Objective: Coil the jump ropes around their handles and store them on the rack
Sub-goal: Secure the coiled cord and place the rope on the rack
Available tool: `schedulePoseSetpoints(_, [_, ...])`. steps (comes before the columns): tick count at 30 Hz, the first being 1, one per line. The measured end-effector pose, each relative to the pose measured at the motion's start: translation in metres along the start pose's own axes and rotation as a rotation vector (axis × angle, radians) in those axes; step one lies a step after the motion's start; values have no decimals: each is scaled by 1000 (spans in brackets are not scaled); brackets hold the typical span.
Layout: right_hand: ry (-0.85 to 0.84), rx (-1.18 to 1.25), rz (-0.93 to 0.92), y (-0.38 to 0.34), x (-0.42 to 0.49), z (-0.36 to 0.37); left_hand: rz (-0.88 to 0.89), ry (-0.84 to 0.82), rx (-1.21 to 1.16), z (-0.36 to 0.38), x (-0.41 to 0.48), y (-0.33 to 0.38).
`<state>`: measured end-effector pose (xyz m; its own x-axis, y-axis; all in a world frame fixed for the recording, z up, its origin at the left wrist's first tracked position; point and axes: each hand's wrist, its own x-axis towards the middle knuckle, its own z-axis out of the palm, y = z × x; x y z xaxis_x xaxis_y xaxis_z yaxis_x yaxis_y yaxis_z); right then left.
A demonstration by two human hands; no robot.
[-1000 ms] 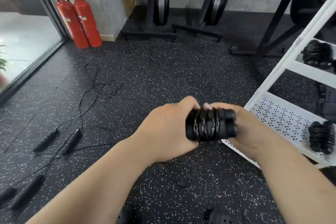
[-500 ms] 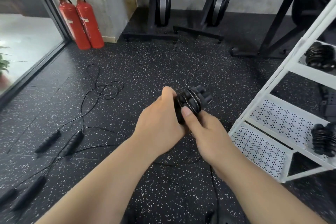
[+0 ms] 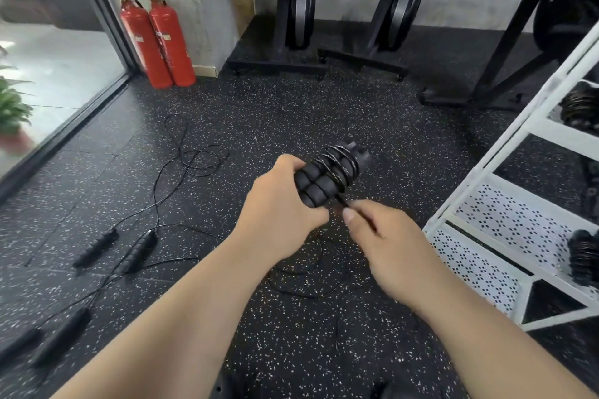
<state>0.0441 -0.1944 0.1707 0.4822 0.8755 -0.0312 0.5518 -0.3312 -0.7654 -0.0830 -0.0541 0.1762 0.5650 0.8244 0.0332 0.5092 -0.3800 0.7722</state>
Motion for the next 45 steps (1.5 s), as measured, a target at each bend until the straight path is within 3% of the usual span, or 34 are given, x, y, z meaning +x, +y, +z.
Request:
schedulePoseSetpoints(5, [44,-464,-190,-9,-15,-2,18,-25,250,-4,4,-9])
schedulePoseSetpoints(10, [137,-543,-349,-12,-10,-16,207,-145,513,-3,0,-5])
schedulePoseSetpoints(16, [36,-85,-72,3,-1,-44,434,-396,529,-4,-10,2])
schedulePoseSetpoints(23, [-165,415,44,28,7,-56,389,-612,259,-12,-17,14])
schedulePoseSetpoints(29, [-297,731,230,32,9,-48,326,-655,40,-14,-21,21])
schedulePoseSetpoints(33, [-155,1093,384,36,9,-19,214,-604,-123,-14,-21,20])
schedulePoseSetpoints(34, [-100,1090,423,37,10,-11,174,-575,-149,-15,-20,20])
schedulePoseSetpoints(37, [-34,764,457,27,8,0,109,-418,-156,-13,-14,16])
schedulePoseSetpoints(42, [-121,303,195,7,-6,8,105,-164,-14,-9,-5,6])
schedulePoseSetpoints(45, [-89,17,42,0,-16,13,92,-50,80,-7,0,-1])
